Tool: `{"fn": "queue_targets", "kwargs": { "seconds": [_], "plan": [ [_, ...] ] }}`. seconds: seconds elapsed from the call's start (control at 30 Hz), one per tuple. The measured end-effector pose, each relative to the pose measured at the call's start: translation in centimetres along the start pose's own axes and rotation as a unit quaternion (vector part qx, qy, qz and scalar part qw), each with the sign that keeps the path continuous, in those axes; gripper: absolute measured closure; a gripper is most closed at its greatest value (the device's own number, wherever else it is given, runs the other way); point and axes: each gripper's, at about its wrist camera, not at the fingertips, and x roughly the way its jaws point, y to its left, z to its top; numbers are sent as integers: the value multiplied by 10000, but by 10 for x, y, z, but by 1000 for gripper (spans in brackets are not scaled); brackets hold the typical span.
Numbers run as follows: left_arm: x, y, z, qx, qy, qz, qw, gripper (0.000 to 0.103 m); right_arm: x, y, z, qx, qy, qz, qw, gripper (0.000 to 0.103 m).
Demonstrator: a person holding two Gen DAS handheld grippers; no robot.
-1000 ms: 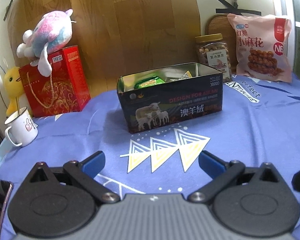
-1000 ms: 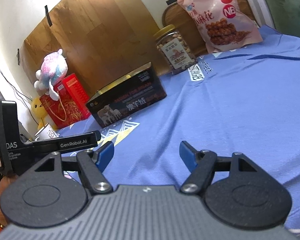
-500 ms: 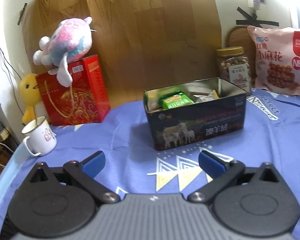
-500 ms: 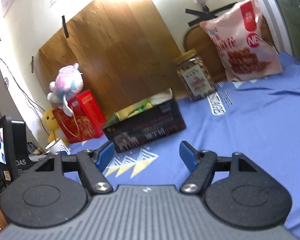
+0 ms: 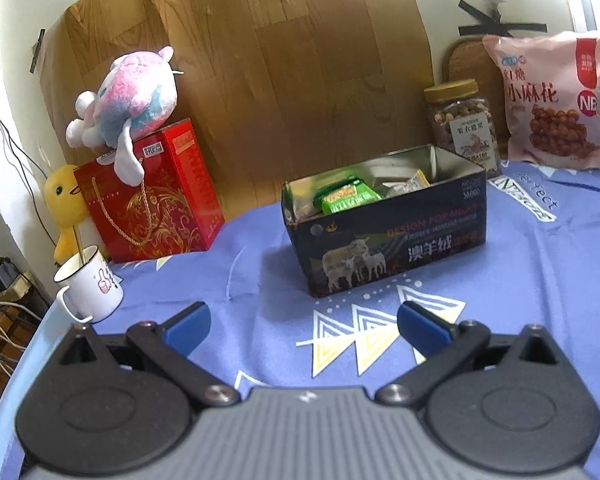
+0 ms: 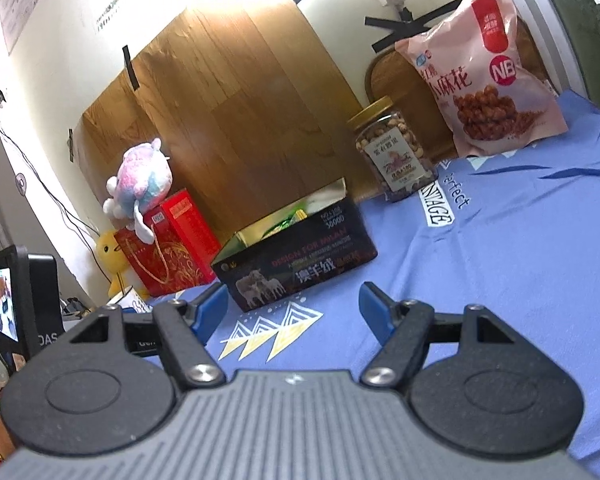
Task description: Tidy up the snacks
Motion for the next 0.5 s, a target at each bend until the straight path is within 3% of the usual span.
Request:
{"fn": "queue_targets", "kwargs": {
  "seconds": [0.5],
  "plan": [
    [-2, -16, 0, 207, 226, -185, 9994, 0, -2, -8, -8, 132, 95, 158, 9997, 29]
  ]
}}
